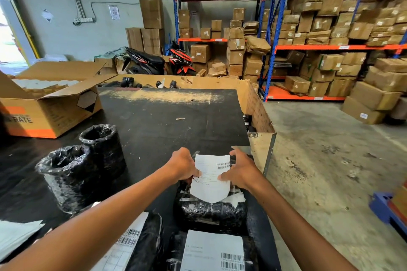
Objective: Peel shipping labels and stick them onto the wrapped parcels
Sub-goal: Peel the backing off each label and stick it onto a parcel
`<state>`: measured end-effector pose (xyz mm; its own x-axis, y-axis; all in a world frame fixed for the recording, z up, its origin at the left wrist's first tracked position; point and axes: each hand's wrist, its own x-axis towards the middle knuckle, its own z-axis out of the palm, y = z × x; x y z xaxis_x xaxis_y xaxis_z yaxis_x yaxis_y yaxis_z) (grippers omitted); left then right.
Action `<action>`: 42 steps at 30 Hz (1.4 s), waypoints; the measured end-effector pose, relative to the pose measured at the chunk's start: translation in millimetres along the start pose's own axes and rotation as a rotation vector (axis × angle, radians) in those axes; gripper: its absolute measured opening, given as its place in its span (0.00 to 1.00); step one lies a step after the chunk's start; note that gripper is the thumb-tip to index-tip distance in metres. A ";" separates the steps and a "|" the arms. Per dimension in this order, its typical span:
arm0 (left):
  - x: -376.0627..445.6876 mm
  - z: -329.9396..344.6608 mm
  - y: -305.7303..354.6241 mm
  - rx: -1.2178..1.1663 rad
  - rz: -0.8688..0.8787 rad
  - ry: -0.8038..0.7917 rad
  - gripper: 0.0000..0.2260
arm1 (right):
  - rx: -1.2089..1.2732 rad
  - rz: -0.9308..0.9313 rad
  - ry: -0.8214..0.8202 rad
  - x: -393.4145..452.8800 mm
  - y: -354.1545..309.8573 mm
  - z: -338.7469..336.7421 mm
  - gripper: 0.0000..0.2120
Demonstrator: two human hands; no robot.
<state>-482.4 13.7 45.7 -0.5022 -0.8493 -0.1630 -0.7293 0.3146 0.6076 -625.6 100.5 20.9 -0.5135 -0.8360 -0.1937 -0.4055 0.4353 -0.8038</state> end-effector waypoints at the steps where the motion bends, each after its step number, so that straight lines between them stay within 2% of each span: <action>1: 0.6 0.4 -0.6 -0.009 0.000 -0.002 0.13 | 0.010 0.008 -0.005 -0.9 0.1 -0.6 0.34; 4: 3.5 0.1 -3.4 -0.008 0.018 -0.017 0.14 | -0.016 0.004 -0.010 -3.8 0.1 -0.7 0.34; 6: 1.9 -1.0 -1.6 0.088 0.041 -0.032 0.11 | -0.074 -0.012 -0.010 -8.0 0.0 -0.6 0.30; 8: -1.8 0.6 0.1 0.266 0.072 -0.042 0.19 | -0.149 -0.022 -0.011 -13.5 0.5 -2.2 0.26; 10: -3.8 2.6 -3.9 0.376 0.092 -0.033 0.25 | -0.283 -0.044 0.005 -18.5 2.2 -6.5 0.26; 12: -2.8 0.6 -10.6 0.372 0.102 -0.038 0.25 | -0.383 -0.088 0.008 -21.3 3.1 -11.3 0.27; 13: -1.7 -1.4 -15.1 0.333 0.112 -0.051 0.23 | -0.394 -0.110 -0.002 -23.0 2.8 -11.6 0.24; 15: 0.9 -4.2 -22.1 0.201 0.112 -0.061 0.18 | -0.349 -0.150 -0.017 -23.8 1.7 -8.3 0.15; 17: 0.9 -4.4 -24.1 0.063 0.079 -0.052 0.15 | -0.263 -0.156 0.004 -22.1 0.9 -2.0 0.10; 20: -0.5 -3.6 -22.5 -0.039 0.049 -0.015 0.14 | -0.118 -0.131 0.059 -16.9 0.5 4.6 0.14; 29: -3.0 0.7 -25.1 -0.227 -0.033 0.036 0.15 | 0.264 -0.103 0.063 -24.7 10.6 0.1 0.06; 36: -7.3 -5.5 -12.3 -0.219 0.114 0.127 0.10 | 0.425 -0.093 0.139 -32.9 16.1 -6.0 0.03; 42: -8.8 3.9 -15.0 -0.166 0.106 0.084 0.10 | 0.343 -0.063 0.126 -25.0 20.0 -3.6 0.05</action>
<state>-468.9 18.1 34.9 -0.5265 -0.8497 -0.0302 -0.5844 0.3358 0.7388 -623.6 131.3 11.8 -0.5937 -0.8002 -0.0843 -0.1731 0.2293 -0.9578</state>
